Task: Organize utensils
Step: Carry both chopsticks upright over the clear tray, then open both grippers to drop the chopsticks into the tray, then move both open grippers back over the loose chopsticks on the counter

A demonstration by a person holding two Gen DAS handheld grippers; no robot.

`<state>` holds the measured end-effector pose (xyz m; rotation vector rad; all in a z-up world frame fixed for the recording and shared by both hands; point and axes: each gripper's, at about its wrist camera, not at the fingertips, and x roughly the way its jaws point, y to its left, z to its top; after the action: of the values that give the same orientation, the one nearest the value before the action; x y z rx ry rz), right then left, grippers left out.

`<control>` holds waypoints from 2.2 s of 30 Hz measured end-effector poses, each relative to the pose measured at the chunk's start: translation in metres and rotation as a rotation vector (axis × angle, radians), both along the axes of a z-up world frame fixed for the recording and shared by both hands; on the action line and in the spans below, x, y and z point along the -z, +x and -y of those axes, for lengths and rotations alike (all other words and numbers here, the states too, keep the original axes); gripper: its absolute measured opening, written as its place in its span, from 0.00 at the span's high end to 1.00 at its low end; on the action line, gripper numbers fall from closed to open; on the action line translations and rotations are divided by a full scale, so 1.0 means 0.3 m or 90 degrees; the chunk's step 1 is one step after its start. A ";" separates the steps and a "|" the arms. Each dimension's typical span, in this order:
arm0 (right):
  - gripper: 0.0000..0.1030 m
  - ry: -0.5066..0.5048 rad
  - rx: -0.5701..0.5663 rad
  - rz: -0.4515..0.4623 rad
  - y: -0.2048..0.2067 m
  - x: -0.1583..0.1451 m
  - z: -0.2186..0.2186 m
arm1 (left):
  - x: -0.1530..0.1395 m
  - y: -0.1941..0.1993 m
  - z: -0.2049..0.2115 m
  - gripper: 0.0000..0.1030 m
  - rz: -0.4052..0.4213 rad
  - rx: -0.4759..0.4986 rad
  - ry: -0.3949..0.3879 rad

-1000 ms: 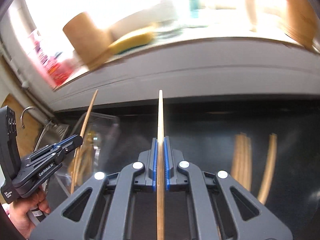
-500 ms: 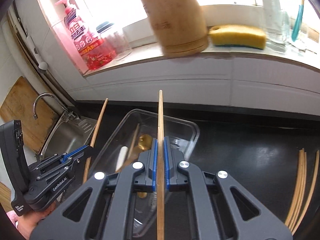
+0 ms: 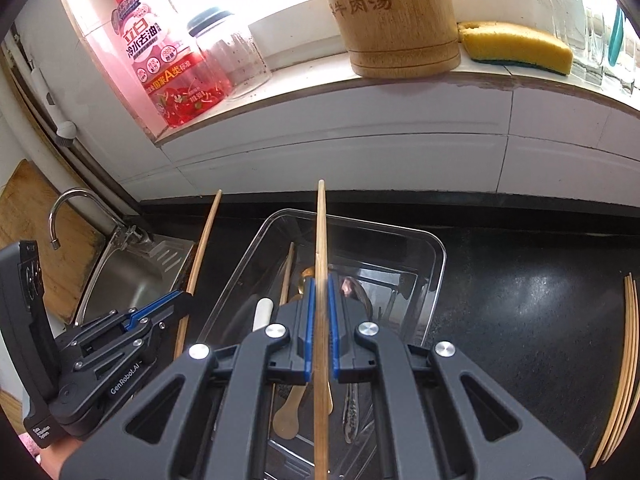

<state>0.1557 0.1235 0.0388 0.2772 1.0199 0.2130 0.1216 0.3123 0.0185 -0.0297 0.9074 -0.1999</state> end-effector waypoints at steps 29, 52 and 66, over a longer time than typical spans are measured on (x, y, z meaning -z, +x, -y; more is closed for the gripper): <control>0.93 0.011 0.093 -0.051 0.021 0.114 -0.007 | 0.072 0.066 0.029 0.95 -0.026 0.054 0.002; 0.06 0.030 0.184 0.023 -0.013 0.010 0.130 | 0.025 0.042 0.027 0.06 0.005 0.028 0.030; 0.06 -0.070 0.356 0.058 -0.278 -0.051 0.642 | -0.043 -0.065 0.510 0.06 0.029 0.179 0.039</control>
<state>0.0721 -0.0691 0.0541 0.4370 0.8254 -0.3332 0.1022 0.1593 0.0314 0.1595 0.8693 -0.4320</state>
